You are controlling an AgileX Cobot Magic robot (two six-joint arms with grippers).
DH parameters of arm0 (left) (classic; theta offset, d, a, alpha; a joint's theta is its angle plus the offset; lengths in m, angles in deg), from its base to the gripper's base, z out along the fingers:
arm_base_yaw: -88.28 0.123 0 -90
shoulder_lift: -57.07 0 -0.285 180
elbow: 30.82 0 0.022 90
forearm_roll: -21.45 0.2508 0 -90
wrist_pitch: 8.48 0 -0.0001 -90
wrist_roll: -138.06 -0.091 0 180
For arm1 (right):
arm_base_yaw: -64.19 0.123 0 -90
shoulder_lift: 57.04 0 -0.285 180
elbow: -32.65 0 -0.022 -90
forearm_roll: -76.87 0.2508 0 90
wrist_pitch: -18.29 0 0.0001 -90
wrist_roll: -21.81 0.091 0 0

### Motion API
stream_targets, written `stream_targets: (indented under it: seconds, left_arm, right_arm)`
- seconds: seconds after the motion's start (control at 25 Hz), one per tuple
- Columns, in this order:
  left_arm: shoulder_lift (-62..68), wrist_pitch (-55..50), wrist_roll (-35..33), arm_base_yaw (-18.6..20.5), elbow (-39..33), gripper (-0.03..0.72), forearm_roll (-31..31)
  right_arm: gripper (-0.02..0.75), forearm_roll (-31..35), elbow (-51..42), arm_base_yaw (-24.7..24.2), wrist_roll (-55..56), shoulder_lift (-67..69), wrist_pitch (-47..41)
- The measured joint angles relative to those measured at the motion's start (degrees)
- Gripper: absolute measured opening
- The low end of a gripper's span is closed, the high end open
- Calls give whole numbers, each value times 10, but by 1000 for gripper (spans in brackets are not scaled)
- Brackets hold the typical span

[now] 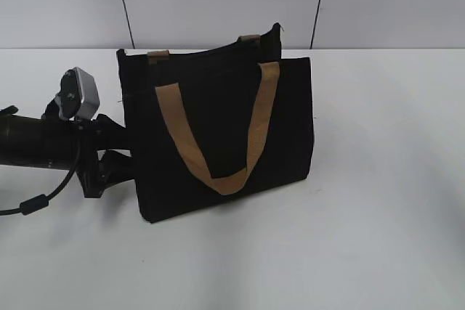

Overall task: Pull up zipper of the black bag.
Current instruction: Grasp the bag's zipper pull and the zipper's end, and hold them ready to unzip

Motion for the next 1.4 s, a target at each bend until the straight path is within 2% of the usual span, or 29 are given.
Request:
stream_targets:
  seconds: [0.4, 0.6, 1.08, 1.4]
  left_arm:
    - [1, 7, -2, -3, 5, 430, 1]
    - [1, 8, 28, -3, 5, 398, 1]
    - [2, 8, 93, -3, 17, 394, 6]
    - [2, 10, 101, -3, 35, 393, 7]
  right_arm:
    - [412, 0, 0, 0, 0, 0, 0]
    - [412, 1, 0, 0, 0, 0, 0]
    - [412, 1, 0, 0, 0, 0, 1]
    - [412, 2, 0, 0, 0, 0, 1]
